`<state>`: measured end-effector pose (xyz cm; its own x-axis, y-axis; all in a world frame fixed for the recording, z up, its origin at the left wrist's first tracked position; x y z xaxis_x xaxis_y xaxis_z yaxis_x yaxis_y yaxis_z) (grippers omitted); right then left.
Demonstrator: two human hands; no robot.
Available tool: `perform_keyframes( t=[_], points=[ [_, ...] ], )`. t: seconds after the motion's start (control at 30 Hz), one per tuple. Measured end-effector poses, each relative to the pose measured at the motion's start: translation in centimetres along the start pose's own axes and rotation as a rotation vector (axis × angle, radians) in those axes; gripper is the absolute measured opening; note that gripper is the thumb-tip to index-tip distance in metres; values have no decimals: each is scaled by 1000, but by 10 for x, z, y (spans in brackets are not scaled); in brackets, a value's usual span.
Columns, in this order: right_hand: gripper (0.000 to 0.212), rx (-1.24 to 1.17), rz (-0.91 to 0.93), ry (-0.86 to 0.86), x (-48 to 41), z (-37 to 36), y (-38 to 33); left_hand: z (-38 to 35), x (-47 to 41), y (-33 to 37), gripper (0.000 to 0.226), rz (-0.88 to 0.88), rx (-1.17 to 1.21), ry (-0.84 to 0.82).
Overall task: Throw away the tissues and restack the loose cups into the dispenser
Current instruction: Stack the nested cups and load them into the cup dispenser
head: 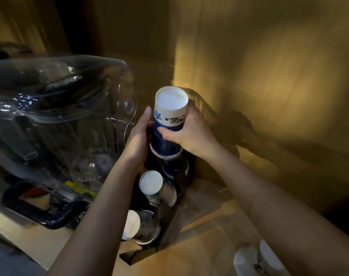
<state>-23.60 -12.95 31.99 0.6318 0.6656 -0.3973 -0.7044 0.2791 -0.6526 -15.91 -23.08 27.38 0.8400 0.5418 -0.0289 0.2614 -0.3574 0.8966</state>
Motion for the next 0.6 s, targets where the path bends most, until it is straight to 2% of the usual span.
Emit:
perform_keyframes(
  t=[0.1,0.2,0.3,0.33,0.4,0.5,0.6],
  points=[
    [74,82,-12,-49,-2,-14,13,4,-3,-8,57,4,-1,4],
    [73,151,-30,-190,-2,-27,31,7,-4,-16,49,-7,-30,37],
    [91,384,18,-310,3,-39,44,14,-6,-20,16,-131,-342,72],
    [95,395,47,-315,5,-41,45,14,-6,-21,12,-166,-476,47],
    [88,333,83,-272,7,-41,46,15,-7,-24,19,-180,-649,4],
    [67,292,98,-214,10,-37,51,14,-10,-25,25,-191,-738,0],
    [60,340,108,-194,9,-37,52,11,-12,-27,27,-175,-797,29]
  ],
)
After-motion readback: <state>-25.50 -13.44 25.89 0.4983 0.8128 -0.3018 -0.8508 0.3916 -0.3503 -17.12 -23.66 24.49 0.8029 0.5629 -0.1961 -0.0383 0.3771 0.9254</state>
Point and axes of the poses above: each hand's wrist, its own x-axis away from the middle knuckle, its own z-axis out of the back of the hand, y = z × x, the point moved 5 cm from there along -x, towards the middle knuckle, and after that the axes turned 11 degrees about x, right-handed, at the moved point
